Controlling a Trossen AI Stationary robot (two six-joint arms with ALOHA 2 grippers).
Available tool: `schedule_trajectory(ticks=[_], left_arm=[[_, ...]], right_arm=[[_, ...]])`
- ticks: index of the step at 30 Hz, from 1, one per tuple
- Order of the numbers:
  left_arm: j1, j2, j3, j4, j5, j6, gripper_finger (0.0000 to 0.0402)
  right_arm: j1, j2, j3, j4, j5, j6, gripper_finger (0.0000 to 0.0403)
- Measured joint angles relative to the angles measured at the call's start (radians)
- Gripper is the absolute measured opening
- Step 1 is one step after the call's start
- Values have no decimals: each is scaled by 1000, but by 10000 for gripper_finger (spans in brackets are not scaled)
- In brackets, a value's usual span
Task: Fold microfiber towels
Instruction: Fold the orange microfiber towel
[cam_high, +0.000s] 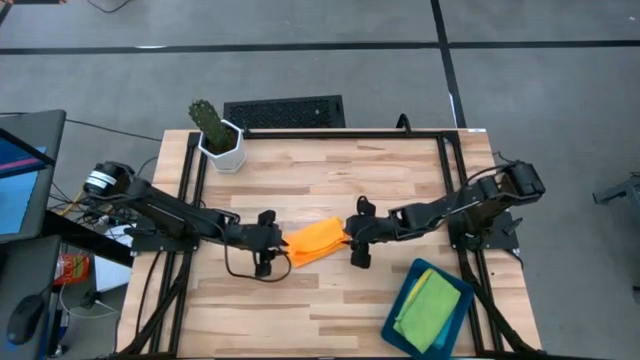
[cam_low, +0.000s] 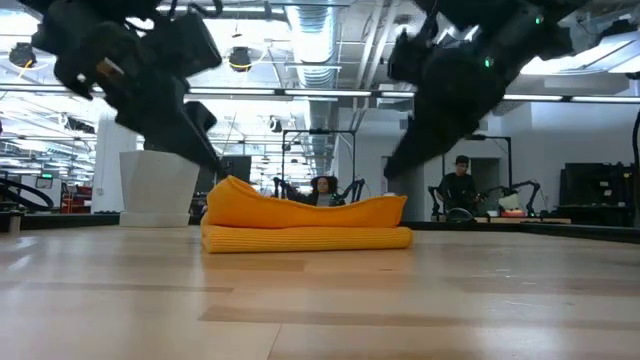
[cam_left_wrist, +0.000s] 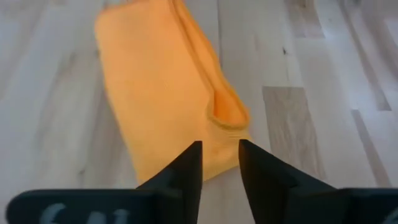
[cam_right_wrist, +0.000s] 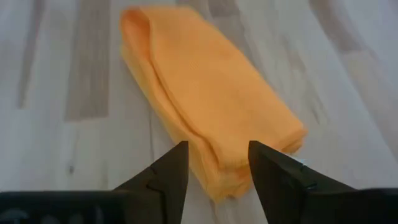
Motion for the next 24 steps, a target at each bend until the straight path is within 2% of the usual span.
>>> schedule_trajectory(ticks=[4, 7, 12, 16, 20, 24], left_arm=[[0, -90, 0, -24, -21, -1, 108], [-2, -100, 0, -11, -84, -17, 104], [-1, 7, -55, 124, -125, -53, 64], [-3, 108, -63, 277, -24, -64, 29], [-13, 182, -53, 309, 11, -69, 6], [-13, 208, -53, 323, 54, -71, 2]], right_arm=[[0, -37, 0, 38, 15, 1, 181], [-9, -12, 2, 149, 11, 1, 144], [-14, 108, 0, 280, -1, 2, 59], [-10, 187, 2, 313, -8, 56, 13], [20, 226, 0, 323, -29, 103, 21], [49, 235, -10, 319, -5, 140, 41]])
